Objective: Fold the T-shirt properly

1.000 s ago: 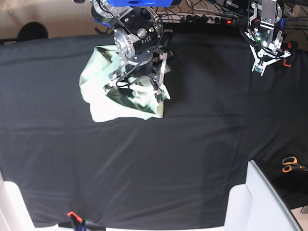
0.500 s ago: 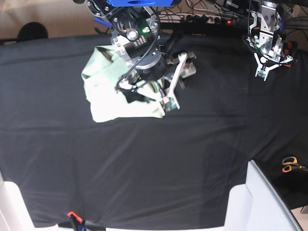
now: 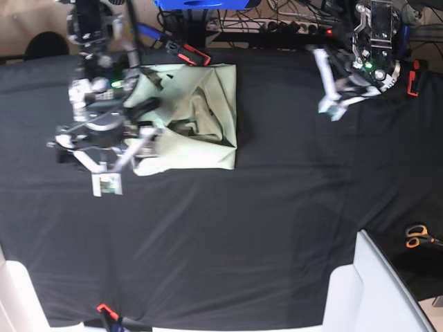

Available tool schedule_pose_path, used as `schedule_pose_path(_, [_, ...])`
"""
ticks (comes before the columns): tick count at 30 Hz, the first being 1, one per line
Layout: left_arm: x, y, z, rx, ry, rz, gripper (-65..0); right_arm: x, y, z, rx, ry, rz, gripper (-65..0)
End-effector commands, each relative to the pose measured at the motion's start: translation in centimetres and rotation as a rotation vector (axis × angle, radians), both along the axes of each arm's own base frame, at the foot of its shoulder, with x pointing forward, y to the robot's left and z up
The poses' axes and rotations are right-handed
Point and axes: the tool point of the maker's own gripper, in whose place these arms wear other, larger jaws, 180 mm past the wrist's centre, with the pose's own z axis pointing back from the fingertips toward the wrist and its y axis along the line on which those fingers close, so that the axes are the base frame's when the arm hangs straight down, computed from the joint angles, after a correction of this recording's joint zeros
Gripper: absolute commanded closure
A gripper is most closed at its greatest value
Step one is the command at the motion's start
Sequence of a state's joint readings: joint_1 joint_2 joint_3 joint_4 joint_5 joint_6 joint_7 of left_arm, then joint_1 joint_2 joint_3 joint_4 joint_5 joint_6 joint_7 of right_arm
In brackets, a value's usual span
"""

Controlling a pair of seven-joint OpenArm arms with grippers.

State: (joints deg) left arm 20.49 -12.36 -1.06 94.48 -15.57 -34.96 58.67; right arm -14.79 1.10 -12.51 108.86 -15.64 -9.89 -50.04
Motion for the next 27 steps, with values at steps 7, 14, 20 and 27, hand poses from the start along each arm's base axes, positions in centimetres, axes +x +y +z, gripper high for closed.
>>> schedule_pose_path(7, [3.2, -4.3, 4.1, -0.319, -0.078, 0.061, -40.6, -0.3, -3.2, -1.0, -0.065, 0.012, -0.035, -54.8])
schedule_pose_path(14, [3.9, -6.1, 3.5, -0.449, -0.051, 0.126, -64.8, -2.2, -2.8, -2.0, -0.074, -0.007, 0.005, -54.8])
schedule_pose_path(20, [4.7, -9.4, 4.6, -0.610, -0.061, 0.156, -65.0, -2.9, -2.9, -3.3, -0.077, 0.031, 0.008, -54.8])
schedule_pose_path(27, [6.1, -11.4, 4.5, -0.743, -0.044, 0.189, -65.0, -4.1, -2.7, -5.9, -0.084, 0.111, 0.017, -54.8])
